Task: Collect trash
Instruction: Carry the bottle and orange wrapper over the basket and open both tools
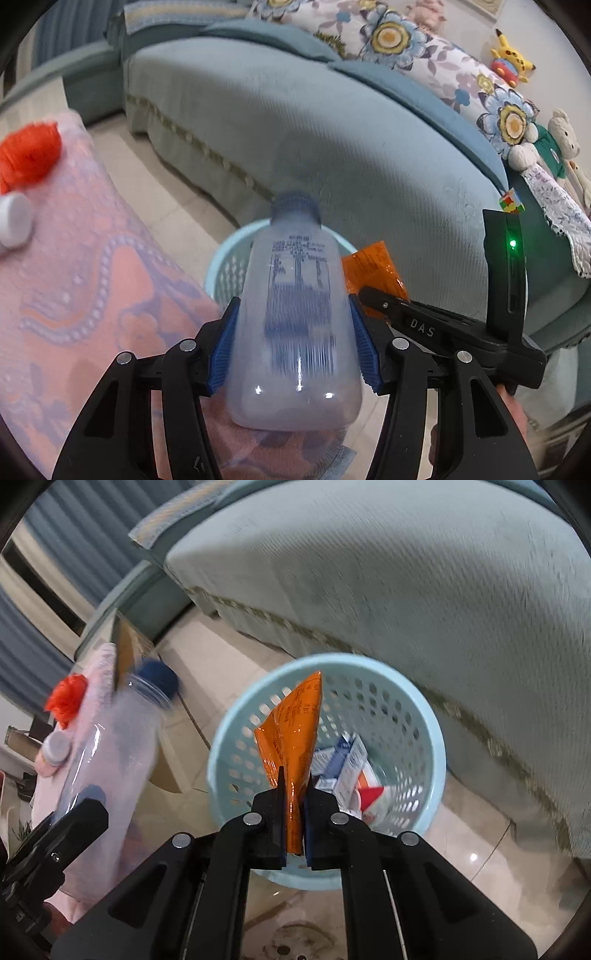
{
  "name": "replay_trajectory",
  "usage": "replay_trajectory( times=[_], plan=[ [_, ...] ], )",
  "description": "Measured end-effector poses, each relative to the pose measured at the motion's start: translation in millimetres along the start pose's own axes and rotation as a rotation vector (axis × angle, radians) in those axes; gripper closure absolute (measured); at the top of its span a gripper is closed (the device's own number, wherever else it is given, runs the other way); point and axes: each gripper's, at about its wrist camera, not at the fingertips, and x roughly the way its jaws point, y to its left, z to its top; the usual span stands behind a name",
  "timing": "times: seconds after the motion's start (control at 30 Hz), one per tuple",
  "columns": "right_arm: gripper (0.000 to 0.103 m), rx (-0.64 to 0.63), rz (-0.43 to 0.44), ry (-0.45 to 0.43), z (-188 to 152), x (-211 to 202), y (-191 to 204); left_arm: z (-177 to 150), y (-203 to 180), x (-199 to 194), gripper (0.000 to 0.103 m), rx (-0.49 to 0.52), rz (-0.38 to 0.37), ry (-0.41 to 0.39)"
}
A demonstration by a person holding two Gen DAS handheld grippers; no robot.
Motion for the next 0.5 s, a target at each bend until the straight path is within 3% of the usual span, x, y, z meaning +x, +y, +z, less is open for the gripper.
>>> replay_trajectory(
  times=[0.2, 0.27, 0.3, 0.5],
  plan=[
    [0.086, 0.038, -0.016, 0.015, -1.4, 6.1, -9.5, -4.2, 3.0, 2.7, 0.044, 0.003, -0.01, 0.008],
    [0.06, 0.053, -0.01, 0.014, -0.6, 5.2, -12.2, -4.8, 1.1, -3.7, 0.043, 0.015, -0.018, -0.013],
    [0.056, 0.064, -0.012, 0.005, -0.9, 2.9, -12.9, -3.7, -1.1, -7.0, 0.042, 0.019, -0.02, -0.02],
    [0.056, 0.06, 0.007, -0.018, -0.7, -6.2, -10.4, -0.3, -3.2, -18.2, 0.042, 0.028, 0.002, -0.059]
  ],
)
